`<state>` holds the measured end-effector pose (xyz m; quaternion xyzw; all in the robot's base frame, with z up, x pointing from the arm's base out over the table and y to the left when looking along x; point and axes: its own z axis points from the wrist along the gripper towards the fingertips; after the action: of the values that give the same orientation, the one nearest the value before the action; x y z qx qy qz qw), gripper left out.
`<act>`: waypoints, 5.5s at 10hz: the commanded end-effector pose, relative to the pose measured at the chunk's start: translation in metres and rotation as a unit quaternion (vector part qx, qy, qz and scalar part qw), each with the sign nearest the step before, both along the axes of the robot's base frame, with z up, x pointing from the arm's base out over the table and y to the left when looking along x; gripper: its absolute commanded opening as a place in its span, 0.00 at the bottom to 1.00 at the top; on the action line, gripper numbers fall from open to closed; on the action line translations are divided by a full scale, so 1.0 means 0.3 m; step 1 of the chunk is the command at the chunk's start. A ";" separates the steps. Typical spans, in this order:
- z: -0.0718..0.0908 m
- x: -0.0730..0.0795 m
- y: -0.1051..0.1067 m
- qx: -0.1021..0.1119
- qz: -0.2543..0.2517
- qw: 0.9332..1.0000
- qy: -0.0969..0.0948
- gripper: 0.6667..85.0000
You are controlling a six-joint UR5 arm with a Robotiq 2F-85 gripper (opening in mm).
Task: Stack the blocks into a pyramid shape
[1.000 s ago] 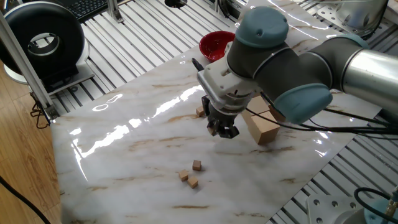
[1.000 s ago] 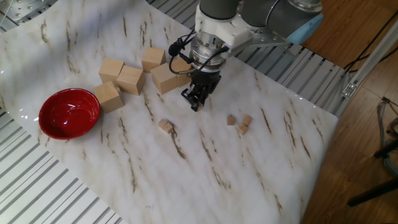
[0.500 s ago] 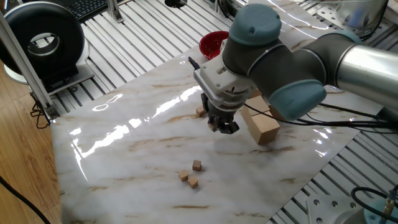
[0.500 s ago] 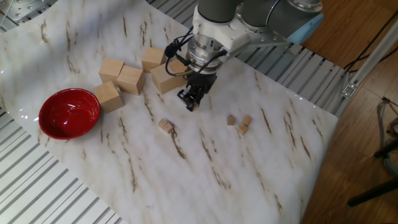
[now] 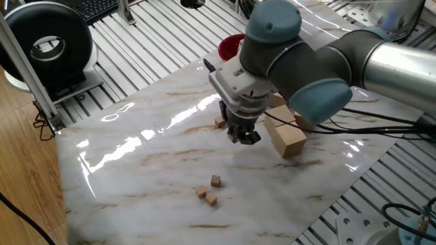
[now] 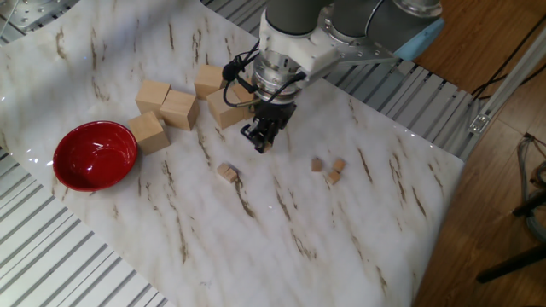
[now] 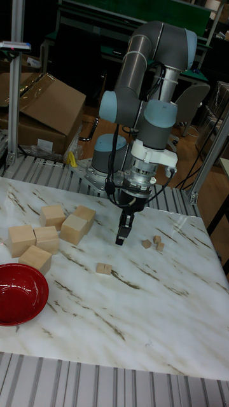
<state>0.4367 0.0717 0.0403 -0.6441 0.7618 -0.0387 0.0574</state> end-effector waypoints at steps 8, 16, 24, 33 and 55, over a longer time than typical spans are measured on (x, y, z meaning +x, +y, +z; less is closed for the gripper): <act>0.023 0.070 0.090 0.076 -0.124 0.989 -0.029 0.15; 0.039 0.140 0.065 0.077 -0.169 0.980 -0.069 0.15; 0.017 0.149 0.051 0.075 -0.186 0.978 -0.065 0.10; 0.141 0.328 -0.051 0.048 -0.119 0.991 -0.043 0.10; 0.030 0.365 -0.023 0.015 0.113 0.993 -0.003 0.11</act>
<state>0.5453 0.0603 0.0533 -0.7416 0.6667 -0.0341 0.0670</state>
